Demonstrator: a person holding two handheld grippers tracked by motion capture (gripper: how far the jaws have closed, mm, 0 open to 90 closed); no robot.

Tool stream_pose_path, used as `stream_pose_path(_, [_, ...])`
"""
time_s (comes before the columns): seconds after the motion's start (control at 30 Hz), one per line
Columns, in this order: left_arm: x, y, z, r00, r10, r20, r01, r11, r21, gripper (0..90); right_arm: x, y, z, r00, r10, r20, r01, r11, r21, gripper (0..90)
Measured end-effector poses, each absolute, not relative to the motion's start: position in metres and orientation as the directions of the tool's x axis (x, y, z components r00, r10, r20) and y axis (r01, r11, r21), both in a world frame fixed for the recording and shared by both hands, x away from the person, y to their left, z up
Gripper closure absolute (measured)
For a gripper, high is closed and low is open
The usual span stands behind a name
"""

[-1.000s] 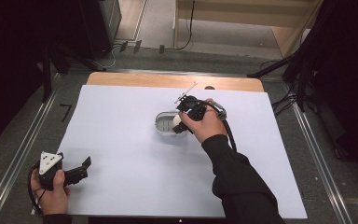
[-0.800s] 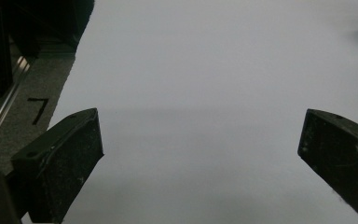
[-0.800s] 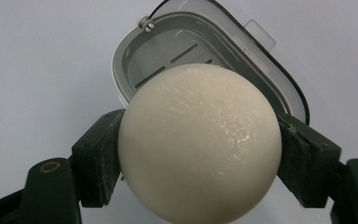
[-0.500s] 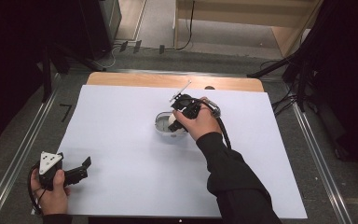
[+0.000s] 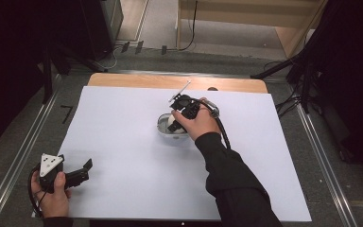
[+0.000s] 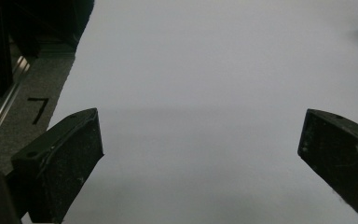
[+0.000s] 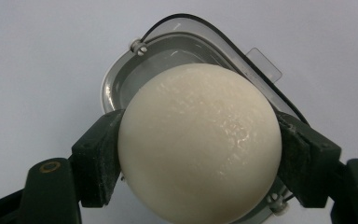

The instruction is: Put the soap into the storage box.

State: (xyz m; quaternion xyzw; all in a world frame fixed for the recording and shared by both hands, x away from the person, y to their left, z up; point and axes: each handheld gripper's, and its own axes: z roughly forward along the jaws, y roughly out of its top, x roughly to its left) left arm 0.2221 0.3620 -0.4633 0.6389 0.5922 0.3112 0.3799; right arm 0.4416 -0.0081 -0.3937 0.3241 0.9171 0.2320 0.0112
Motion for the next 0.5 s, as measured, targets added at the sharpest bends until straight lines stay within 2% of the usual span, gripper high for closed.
stream_pose_path(0.5, [0.2221, 0.3622, -0.4633, 0.105, 0.993, -0.053, 0.52, -0.009, 0.854, 0.1, 0.4422, -0.0036, -0.4005, -0.79, 0.598, 0.135, 0.593, 0.689, 0.416, 24.9])
